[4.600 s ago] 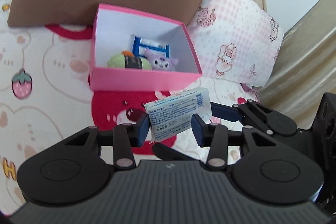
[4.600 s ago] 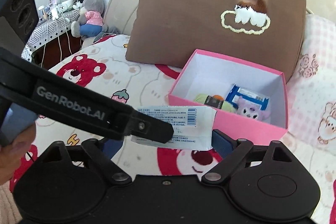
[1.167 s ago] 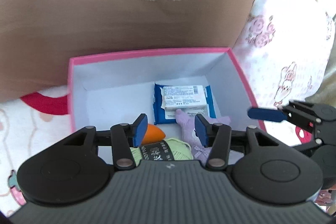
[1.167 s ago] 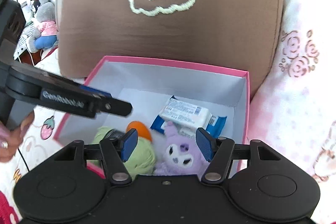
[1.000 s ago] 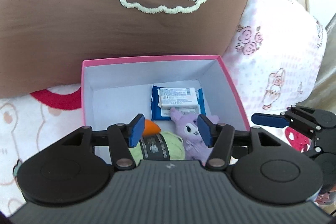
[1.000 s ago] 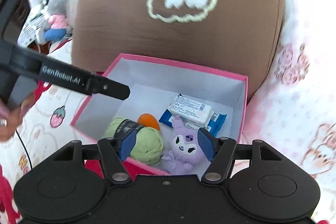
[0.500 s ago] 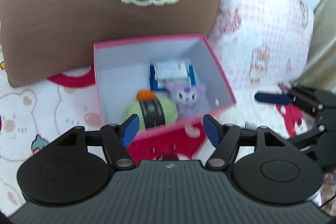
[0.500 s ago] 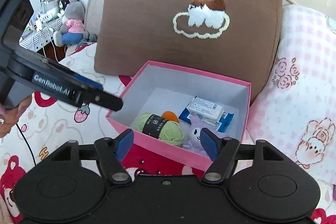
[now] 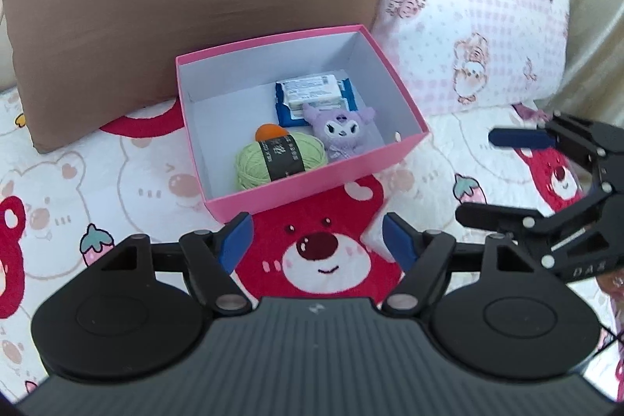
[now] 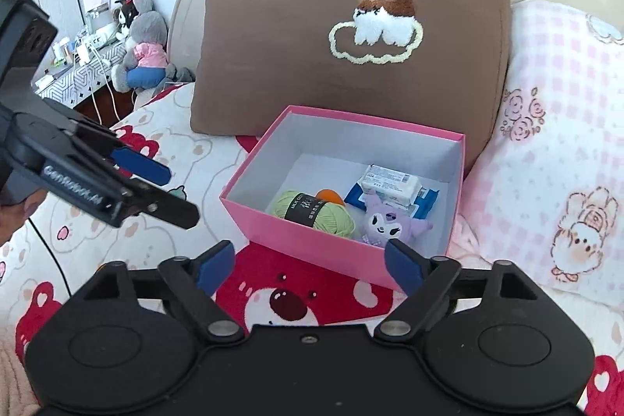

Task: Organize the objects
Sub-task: 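Withdraw the open left tool from the pink box, then move the open left tool toward the clear plastic floss box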

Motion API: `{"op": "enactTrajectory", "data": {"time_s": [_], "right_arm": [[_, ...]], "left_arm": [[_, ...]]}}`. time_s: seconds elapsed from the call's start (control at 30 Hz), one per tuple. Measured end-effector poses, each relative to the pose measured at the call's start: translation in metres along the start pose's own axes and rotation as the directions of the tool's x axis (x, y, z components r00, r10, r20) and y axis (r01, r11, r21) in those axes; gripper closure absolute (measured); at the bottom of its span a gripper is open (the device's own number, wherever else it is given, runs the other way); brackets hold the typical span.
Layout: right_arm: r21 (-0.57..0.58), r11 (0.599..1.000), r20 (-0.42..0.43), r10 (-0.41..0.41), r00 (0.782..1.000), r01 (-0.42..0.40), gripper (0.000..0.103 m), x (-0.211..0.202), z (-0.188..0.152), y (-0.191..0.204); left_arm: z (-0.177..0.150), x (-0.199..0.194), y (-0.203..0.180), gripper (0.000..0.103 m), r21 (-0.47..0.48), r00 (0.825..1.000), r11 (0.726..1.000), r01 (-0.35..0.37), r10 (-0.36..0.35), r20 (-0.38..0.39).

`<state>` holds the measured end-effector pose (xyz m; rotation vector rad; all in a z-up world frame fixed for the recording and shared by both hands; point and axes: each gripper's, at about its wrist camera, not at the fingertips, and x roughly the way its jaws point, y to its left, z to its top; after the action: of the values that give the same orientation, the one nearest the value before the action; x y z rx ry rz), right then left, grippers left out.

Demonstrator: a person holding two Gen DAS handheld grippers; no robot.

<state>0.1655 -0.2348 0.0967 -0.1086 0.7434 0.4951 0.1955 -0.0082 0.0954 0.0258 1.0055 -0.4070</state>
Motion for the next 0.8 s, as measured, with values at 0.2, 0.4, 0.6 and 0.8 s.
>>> {"op": "enactTrajectory", "data": {"time_s": [0.2, 0.4, 0.6, 0.8], "right_arm": [[-0.012, 1.0, -0.015, -0.029, 0.999, 0.028, 0.006, -0.012, -0.008, 0.004], [-0.053, 0.996, 0.011, -0.069, 0.998, 0.07, 0.006, -0.036, -0.022, 0.013], [-0.06, 0.995, -0.011, -0.086, 0.996, 0.085, 0.006, -0.036, -0.036, 0.016], [-0.091, 0.994, -0.008, -0.057, 0.998, 0.056, 0.006, -0.031, -0.051, 0.02]], "left_arm": [[-0.012, -0.007, -0.008, 0.03, -0.008, 0.999, 1.0, 0.029, -0.029, -0.024], [-0.024, -0.014, -0.015, 0.018, -0.002, 0.998, 0.999, 0.049, -0.049, -0.044], [-0.037, -0.009, -0.01, 0.004, -0.056, 0.993, 0.995, 0.079, -0.083, -0.083], [-0.057, 0.007, -0.003, 0.004, -0.122, 0.983, 0.987, 0.105, -0.122, -0.139]]}}
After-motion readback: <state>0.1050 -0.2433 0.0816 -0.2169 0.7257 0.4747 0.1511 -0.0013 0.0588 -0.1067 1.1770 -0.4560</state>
